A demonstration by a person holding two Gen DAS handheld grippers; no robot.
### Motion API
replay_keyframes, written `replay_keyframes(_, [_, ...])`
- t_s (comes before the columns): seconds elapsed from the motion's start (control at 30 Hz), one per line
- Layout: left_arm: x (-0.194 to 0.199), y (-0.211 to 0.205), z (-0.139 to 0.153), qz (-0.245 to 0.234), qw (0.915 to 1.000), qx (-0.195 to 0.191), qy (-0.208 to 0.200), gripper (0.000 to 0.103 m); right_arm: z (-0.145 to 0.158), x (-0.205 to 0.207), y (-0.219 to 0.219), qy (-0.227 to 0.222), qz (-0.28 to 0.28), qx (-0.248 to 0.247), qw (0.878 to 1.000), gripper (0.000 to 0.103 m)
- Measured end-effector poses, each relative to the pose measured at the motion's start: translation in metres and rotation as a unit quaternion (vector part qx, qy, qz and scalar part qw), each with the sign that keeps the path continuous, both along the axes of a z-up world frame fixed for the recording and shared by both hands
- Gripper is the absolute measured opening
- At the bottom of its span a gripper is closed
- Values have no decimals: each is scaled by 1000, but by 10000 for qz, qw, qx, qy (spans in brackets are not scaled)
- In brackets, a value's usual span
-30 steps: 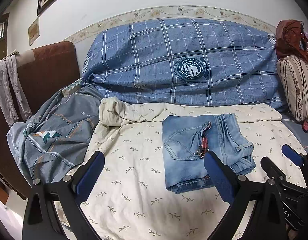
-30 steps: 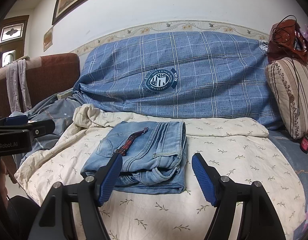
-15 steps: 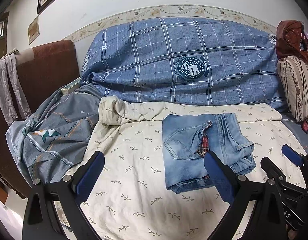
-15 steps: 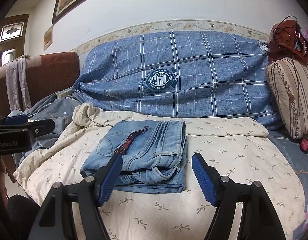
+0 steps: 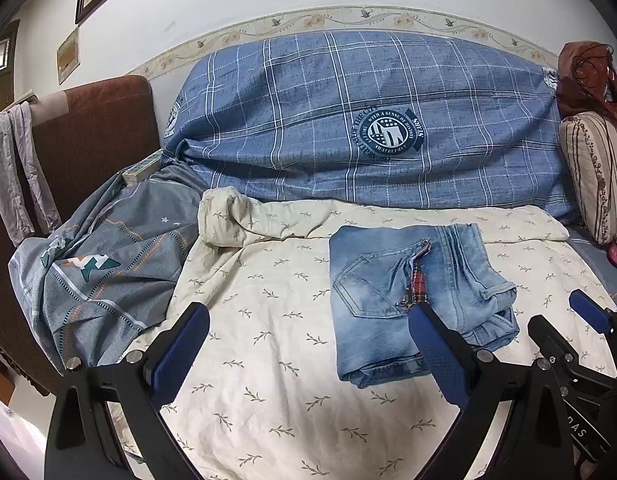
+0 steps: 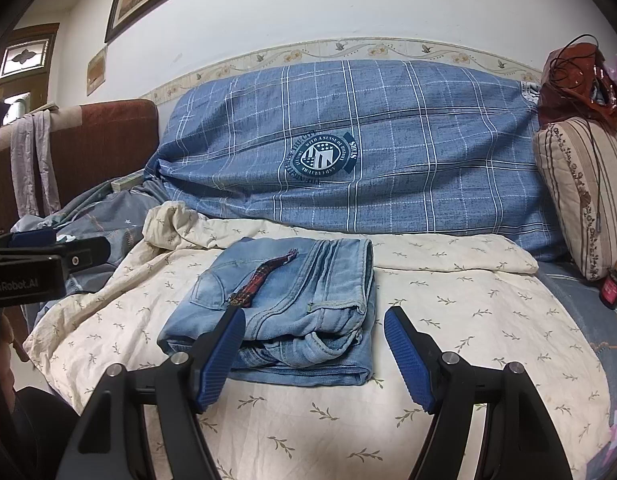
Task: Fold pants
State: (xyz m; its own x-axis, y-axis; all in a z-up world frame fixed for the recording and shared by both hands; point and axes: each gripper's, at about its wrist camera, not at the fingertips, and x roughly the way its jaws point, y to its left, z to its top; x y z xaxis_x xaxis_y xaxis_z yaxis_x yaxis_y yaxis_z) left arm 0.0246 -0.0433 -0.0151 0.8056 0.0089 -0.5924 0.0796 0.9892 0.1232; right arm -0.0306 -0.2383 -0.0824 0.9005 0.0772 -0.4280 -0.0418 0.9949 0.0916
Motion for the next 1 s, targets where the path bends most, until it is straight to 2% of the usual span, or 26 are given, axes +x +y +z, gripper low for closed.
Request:
replay_keyframes(0.53, [15, 12, -17, 81, 9998, -115, 130, 100, -4, 6, 10, 62, 9, -69, 10000, 75])
replay_keyframes(1.0, [15, 15, -19, 91, 9999, -58, 101, 100, -5, 12, 18, 106, 69, -75, 9999, 75])
